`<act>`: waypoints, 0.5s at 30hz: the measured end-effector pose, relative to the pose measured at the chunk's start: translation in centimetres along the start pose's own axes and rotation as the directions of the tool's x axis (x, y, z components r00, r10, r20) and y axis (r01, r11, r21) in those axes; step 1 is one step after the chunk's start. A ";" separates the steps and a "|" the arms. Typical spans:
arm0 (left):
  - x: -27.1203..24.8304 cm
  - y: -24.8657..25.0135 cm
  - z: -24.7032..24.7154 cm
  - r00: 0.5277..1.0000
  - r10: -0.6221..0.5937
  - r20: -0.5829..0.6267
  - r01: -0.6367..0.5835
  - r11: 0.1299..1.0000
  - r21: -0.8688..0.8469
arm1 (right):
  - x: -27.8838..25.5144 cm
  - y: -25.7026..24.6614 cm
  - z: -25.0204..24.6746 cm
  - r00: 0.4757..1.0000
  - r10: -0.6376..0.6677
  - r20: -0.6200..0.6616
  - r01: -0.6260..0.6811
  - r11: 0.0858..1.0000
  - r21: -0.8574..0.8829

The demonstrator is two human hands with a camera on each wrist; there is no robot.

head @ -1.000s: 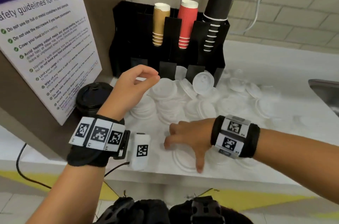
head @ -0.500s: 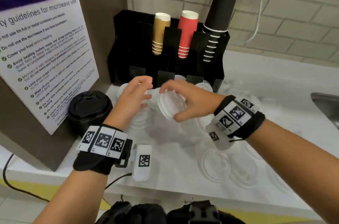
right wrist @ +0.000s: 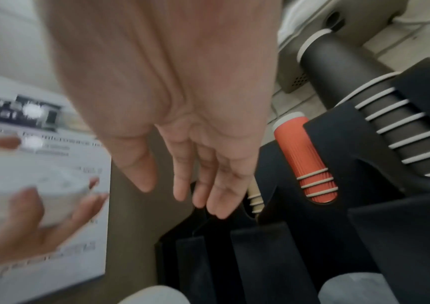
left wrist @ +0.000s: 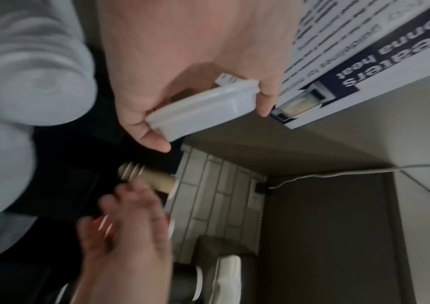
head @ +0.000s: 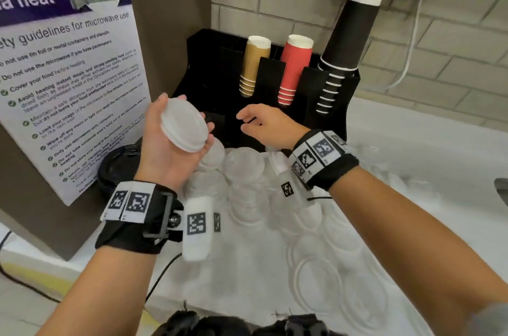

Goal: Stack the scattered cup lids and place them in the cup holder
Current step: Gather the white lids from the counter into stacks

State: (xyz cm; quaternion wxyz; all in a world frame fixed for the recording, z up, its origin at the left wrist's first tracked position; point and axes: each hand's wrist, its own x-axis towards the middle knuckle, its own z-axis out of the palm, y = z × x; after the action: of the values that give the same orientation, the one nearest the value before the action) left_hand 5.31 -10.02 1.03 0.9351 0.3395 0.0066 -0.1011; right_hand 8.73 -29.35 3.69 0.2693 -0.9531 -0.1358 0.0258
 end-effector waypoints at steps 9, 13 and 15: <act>-0.1 2.4 -0.5 0.990 0.138 -0.012 -0.138 0.989 0.045 | 4.6 -2.4 6.4 0.980 0.055 0.192 0.008 0.950 -0.313; -0.2 2.9 -1.0 0.992 0.125 -0.025 -0.124 0.991 0.046 | 5.3 -3.0 8.7 0.981 0.089 0.175 -0.012 0.917 -0.398; -0.3 3.1 -1.3 0.993 0.119 -0.017 -0.118 0.992 0.052 | 5.5 -3.1 9.3 0.979 0.097 0.179 -0.017 0.915 -0.403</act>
State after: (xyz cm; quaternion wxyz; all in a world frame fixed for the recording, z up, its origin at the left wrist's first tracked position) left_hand 5.69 -6.86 2.04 0.9305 0.3639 -0.0070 -0.0420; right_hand 12.15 -20.65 -2.52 0.0534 -0.9843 -0.1361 0.0987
